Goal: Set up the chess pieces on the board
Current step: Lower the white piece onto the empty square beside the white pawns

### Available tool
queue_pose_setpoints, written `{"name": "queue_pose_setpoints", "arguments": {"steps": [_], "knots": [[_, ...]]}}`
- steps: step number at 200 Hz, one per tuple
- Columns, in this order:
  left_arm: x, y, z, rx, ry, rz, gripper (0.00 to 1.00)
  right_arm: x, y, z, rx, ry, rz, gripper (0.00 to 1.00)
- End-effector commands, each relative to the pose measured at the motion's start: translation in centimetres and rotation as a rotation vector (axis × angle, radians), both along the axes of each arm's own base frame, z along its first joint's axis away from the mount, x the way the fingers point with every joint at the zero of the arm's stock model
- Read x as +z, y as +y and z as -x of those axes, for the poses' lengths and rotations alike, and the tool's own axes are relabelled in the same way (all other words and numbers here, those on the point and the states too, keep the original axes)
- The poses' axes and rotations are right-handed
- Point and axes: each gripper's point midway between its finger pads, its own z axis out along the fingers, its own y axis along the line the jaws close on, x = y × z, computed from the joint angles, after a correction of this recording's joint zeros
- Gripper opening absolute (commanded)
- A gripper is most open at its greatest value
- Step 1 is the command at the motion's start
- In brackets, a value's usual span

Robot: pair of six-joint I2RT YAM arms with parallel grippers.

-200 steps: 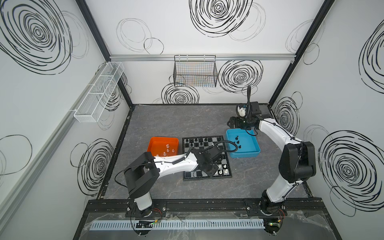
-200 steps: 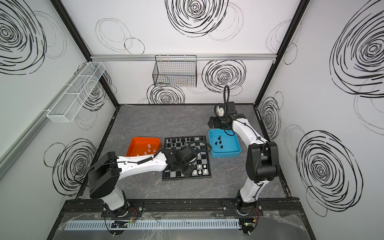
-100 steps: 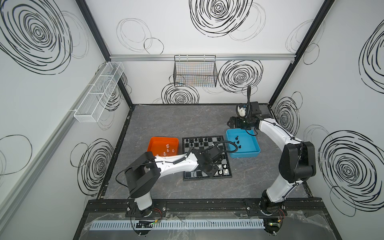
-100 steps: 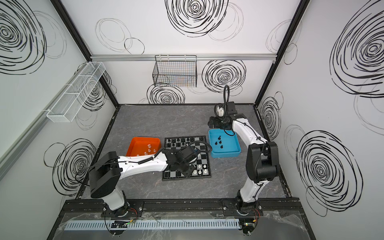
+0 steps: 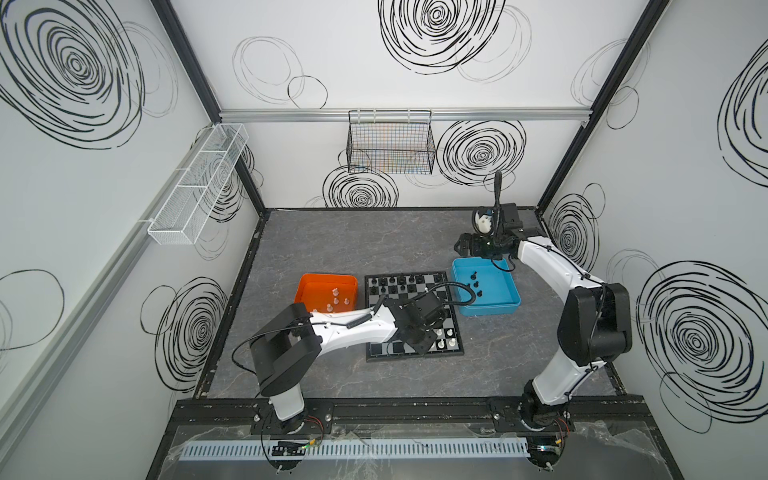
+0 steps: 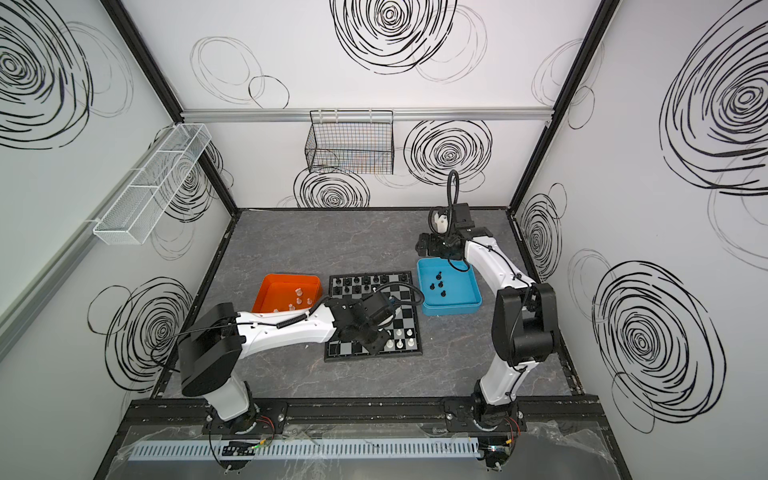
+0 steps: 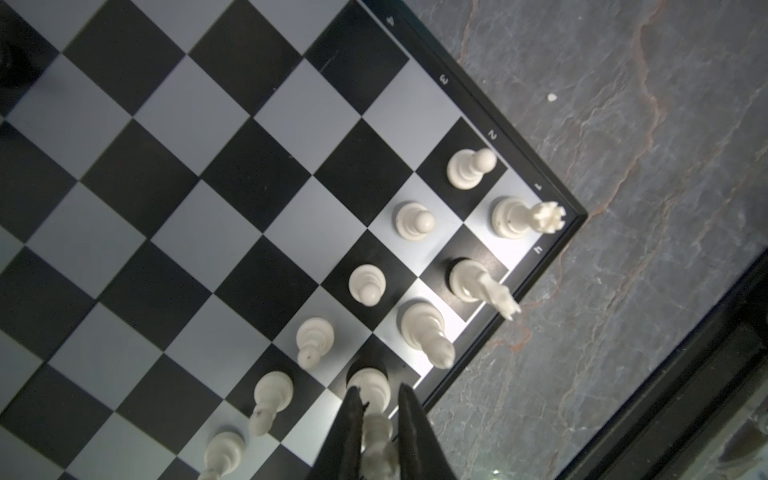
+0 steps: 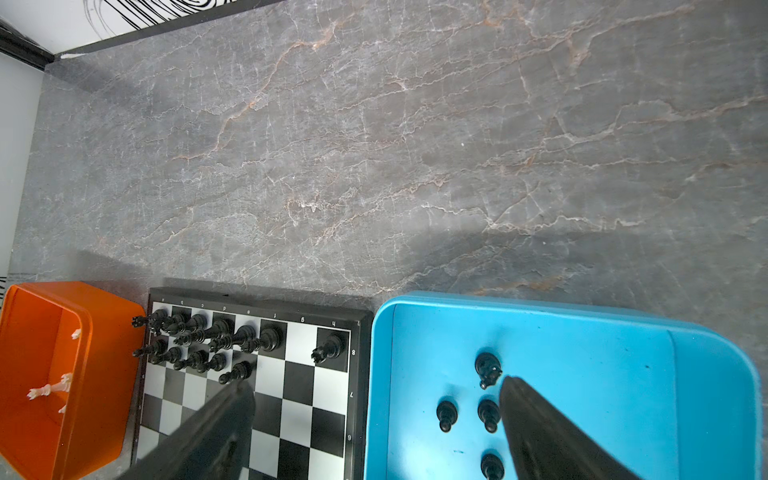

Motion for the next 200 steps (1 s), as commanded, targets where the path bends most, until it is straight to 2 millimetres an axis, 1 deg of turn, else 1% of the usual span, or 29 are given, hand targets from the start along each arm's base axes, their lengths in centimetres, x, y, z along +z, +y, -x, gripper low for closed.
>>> {"name": "queue_pose_setpoints", "arguments": {"steps": [1,91,130,200], "knots": [[-0.7,-0.3,0.2,-0.007,0.008,0.000,0.20,0.4,-0.2,0.0,0.002,-0.017,-0.001,0.96],[-0.5,-0.6,0.1,-0.008,-0.003,0.022,0.19,0.5,-0.3,0.0,-0.001,-0.020,-0.003,0.96],[-0.5,-0.3,0.1,0.003,-0.002,0.020,0.23,0.6,-0.3,0.0,-0.001,-0.021,-0.002,0.96],[0.4,0.4,0.0,0.024,-0.002,-0.003,0.28,0.7,-0.4,0.0,-0.002,-0.023,-0.004,0.96]]}}
